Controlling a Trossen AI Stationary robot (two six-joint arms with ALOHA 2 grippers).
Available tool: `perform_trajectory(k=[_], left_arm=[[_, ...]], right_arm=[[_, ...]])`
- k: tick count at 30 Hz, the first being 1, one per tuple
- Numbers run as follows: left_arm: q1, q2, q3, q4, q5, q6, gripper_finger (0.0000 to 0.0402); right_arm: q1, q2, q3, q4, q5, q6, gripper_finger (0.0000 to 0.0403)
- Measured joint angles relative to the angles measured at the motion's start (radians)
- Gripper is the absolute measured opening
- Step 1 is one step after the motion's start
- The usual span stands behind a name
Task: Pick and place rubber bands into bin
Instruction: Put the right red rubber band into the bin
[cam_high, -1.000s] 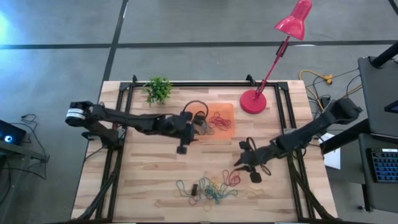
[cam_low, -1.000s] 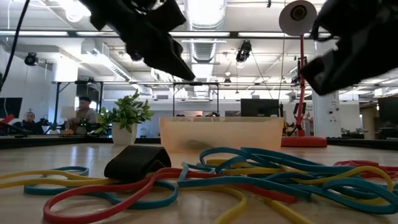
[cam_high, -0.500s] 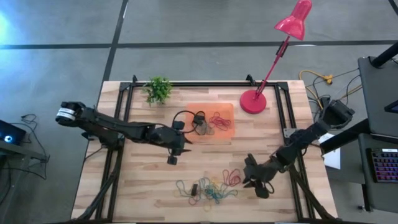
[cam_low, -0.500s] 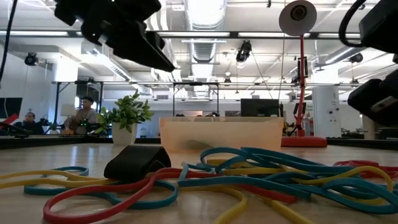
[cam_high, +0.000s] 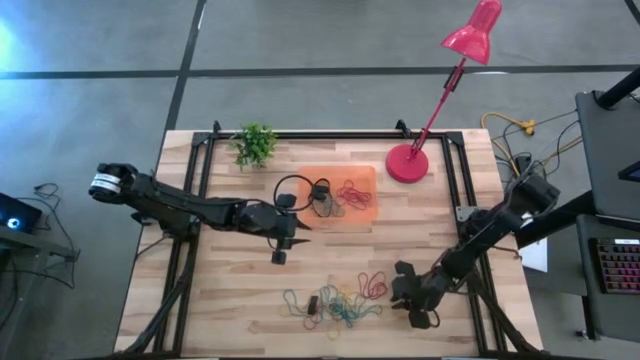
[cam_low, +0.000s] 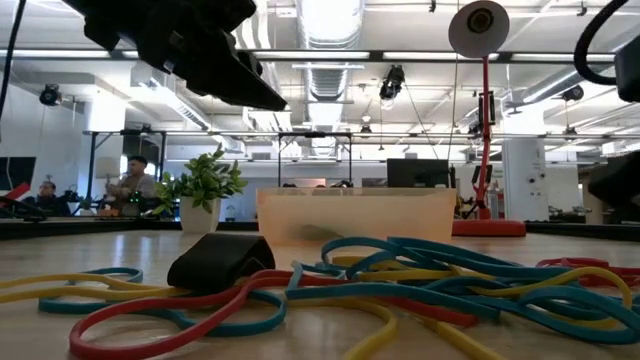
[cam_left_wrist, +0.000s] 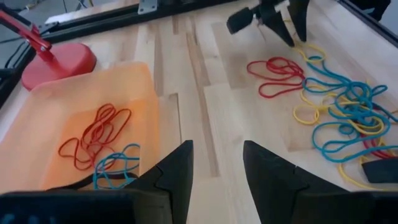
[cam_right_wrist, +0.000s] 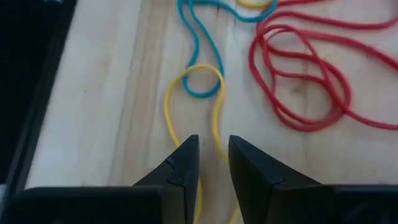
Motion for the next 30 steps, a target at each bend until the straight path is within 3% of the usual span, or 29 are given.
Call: perform_trajectory(k=[12,21,30], left_arm=[[-0.002,0.000,-0.003,0.011,0.000,0.000,0.0125],[-0.002,0.000,-0.004,0.011,0.000,-0.001,0.0125],[-0.002,0.000,-0.004,0.011,0.000,-0.001,0.0125]], right_arm=[[0.006,0.173,0.088,0.020,0.037,-0.005,0.0077],[0.013,0.188,0.099,0.016,0.141,-0.048,0.0066],[0.013,0.192,0.099,-0.001,0.214,-0.046,0.0011]])
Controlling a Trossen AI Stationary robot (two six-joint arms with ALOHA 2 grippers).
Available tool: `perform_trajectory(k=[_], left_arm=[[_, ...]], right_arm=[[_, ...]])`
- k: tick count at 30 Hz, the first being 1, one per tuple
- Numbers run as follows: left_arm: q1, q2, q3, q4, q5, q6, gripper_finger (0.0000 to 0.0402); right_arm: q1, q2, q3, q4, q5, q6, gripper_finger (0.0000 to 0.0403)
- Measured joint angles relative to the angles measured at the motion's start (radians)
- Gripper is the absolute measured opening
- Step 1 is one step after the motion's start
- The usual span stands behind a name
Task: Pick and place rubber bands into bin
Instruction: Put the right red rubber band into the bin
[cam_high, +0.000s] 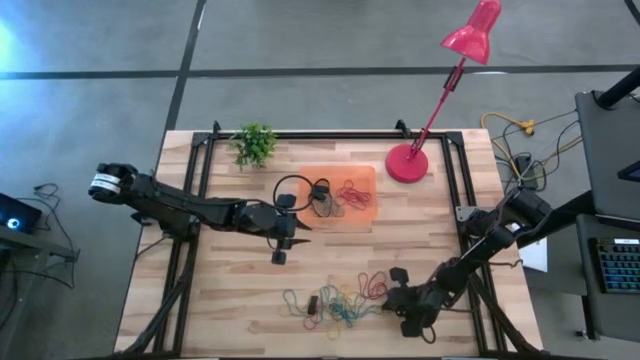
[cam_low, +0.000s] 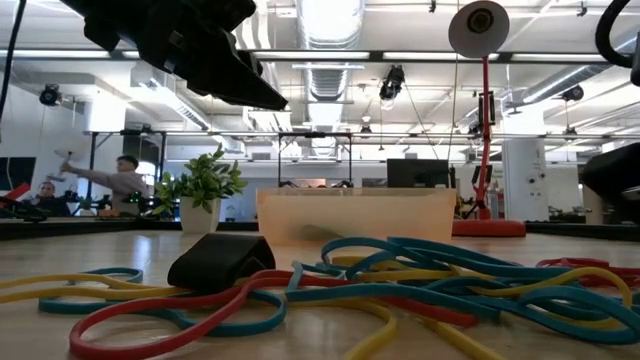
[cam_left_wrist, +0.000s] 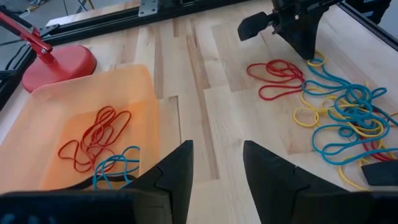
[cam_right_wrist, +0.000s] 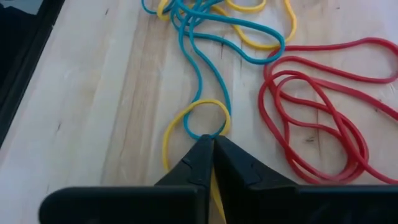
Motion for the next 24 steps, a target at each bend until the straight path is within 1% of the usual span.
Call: perform_trajectory(k=[3,6,8,17,24], left_arm=[[0.000,0.000,0.000,0.000,0.000,0.000,0.0125],[0.000,0.000,0.000,0.000,0.000,0.000,0.0125],[0.000,0.000,0.000,0.000,-0.002,0.000,0.0125],[-0.001,0.000,0.000,0.003,-0.008,0.000,0.0125],[-0.001,0.000,-0.001,0.001,-0.010,0.000,0.0125]], right_arm=[[0.001,0.000,0.000,0.005,0.043,-0.005,0.0008],[-0.006,-0.009,0.000,-0.033,0.140,-0.022,0.0008],[-0.005,-0.027,0.007,-0.054,0.176,-0.035,0.0008],[-0.003,-0.123,0.091,-0.240,0.239,-0.125,0.0008],[-0.002,-0.165,0.118,-0.275,0.245,-0.171,0.0008]])
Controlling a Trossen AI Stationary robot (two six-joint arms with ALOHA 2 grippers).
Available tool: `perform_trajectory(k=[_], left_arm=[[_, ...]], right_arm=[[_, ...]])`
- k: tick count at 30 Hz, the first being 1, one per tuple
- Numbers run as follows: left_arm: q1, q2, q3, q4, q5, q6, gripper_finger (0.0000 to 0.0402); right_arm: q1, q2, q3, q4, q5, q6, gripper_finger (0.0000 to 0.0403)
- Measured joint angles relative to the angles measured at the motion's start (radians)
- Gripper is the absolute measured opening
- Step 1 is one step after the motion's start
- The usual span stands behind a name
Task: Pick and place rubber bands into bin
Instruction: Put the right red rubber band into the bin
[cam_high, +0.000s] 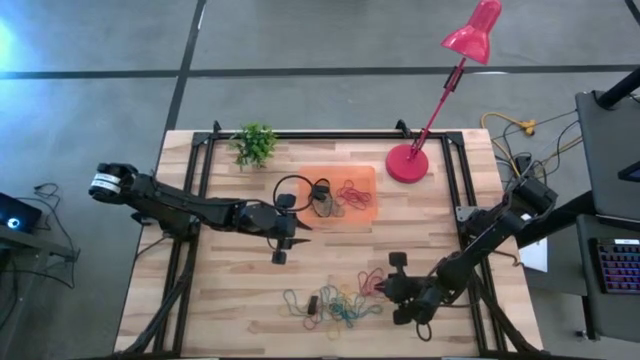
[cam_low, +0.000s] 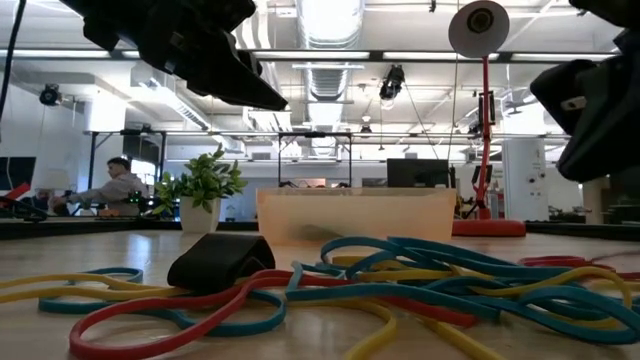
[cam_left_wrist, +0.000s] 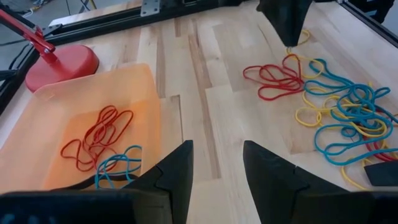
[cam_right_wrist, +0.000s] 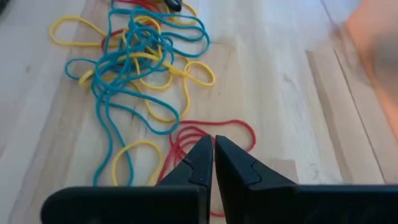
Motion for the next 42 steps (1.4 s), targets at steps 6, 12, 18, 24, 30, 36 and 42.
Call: perform_trajectory(k=[6,12,18,24,30,36,42], left_arm=[[0.000,0.000,0.000,-0.002,0.000,0.000,0.0125],[0.001,0.000,-0.003,-0.002,0.000,0.000,0.0125],[0.001,0.000,-0.004,-0.001,0.000,0.000,0.0125],[0.001,0.000,-0.006,0.000,-0.001,0.000,0.0125],[0.001,0.000,-0.006,0.000,-0.001,0.000,0.0125],[0.001,0.000,-0.008,-0.001,-0.001,0.000,0.0125],[0.001,0.000,-0.010,0.000,-0.010,0.000,0.0125]], right_arm=[[0.001,0.009,-0.014,0.008,-0.083,0.033,0.0008],[0.001,0.058,-0.024,0.026,-0.164,0.094,0.0034],[-0.001,0.091,-0.024,0.087,-0.166,0.096,0.0091],[-0.001,0.102,-0.024,0.098,-0.173,0.098,0.0136],[-0.001,0.110,-0.024,0.101,-0.174,0.098,0.0150],[-0.002,0.164,-0.022,0.124,-0.165,0.116,0.0136],[-0.004,0.158,-0.022,0.123,-0.168,0.102,0.0090]])
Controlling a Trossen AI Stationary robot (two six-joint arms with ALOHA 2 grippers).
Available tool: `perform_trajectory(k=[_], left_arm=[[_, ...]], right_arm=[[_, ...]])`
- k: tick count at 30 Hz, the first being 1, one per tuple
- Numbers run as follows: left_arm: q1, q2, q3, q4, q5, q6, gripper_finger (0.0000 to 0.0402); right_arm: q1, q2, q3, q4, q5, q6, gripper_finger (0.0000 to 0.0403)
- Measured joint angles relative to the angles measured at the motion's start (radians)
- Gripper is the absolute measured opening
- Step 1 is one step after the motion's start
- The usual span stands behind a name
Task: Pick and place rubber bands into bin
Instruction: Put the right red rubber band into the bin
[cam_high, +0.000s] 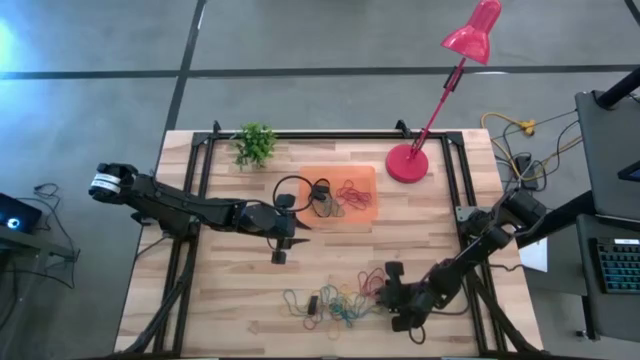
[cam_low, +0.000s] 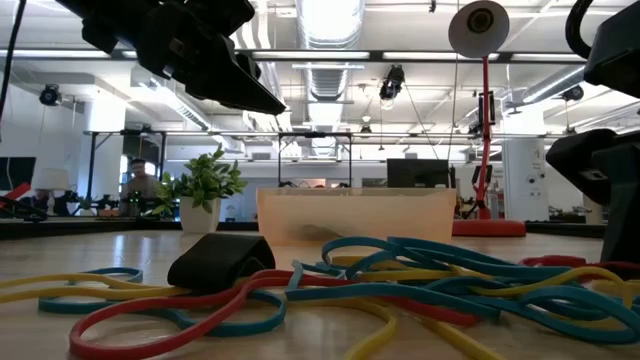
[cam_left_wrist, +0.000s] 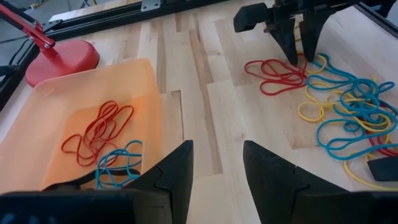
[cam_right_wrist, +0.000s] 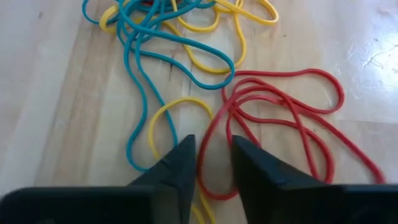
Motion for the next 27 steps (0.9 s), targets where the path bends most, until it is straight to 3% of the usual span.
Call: perform_trajectory(k=[4,6,17,27], left_arm=[[0.000,0.000,-0.001,0.000,-0.006,0.000,0.0125],[0.000,0.000,-0.001,0.000,-0.006,0.000,0.0125],[0.000,0.000,-0.002,0.000,-0.006,0.000,0.0125],[0.000,0.000,-0.002,0.004,-0.006,0.000,0.0125]], right_arm=[[-0.002,-0.021,-0.003,-0.014,-0.015,-0.046,0.0027],[-0.001,-0.029,-0.004,-0.021,-0.016,-0.059,0.0014],[-0.001,-0.078,-0.003,-0.024,0.001,-0.093,0.0008],[-0.016,-0.255,0.065,-0.203,0.155,-0.258,0.0008]])
